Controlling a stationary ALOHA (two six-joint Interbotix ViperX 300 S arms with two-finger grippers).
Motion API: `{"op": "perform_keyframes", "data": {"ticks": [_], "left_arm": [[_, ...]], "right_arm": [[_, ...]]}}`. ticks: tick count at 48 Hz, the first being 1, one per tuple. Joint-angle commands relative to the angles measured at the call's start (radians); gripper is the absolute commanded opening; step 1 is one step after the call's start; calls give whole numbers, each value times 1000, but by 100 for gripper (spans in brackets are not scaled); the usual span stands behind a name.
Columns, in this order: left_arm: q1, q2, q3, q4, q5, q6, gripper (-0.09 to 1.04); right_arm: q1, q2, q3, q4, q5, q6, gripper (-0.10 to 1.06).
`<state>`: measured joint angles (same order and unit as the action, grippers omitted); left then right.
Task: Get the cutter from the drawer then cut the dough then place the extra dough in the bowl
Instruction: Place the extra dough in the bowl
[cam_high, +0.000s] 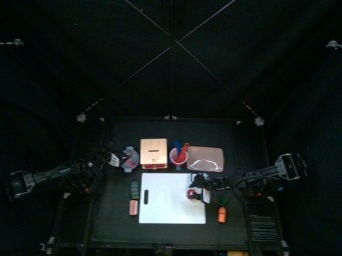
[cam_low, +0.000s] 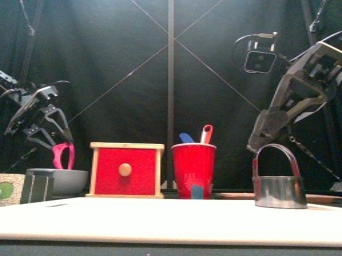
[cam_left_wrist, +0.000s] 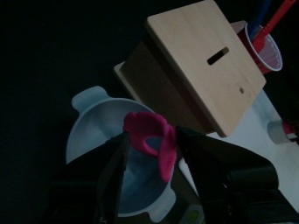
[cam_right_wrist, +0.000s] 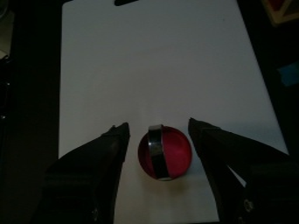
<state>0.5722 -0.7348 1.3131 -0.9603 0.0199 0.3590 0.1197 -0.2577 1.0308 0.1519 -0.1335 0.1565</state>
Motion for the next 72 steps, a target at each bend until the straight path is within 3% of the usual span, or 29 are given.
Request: {"op": "perform_keyframes", "data": {"ticks": [1,42,48,55,63,72], "left_arm": [[-5,-6,-48,-5,-6,3,84],[-34,-32,-41,8,-61,9,84],[-63,-32,-43,137,-64,14,83],[-178,-25,-44,354,-103,14,83],[-356,-25,-26,637,-288,3,83],[-471,-23,14,701,-479,2,83]], "right_arm": [[2,-12,-12,2,-8,2,90],[-6,-12,-15,2,-8,2,90],[-8,-12,-23,2,-8,0,90],[-20,-12,-38,-6,-9,-8,90],[-46,-20,-55,-67,-40,-17,90],[-72,-46,-37,-141,-156,-18,90]]}}
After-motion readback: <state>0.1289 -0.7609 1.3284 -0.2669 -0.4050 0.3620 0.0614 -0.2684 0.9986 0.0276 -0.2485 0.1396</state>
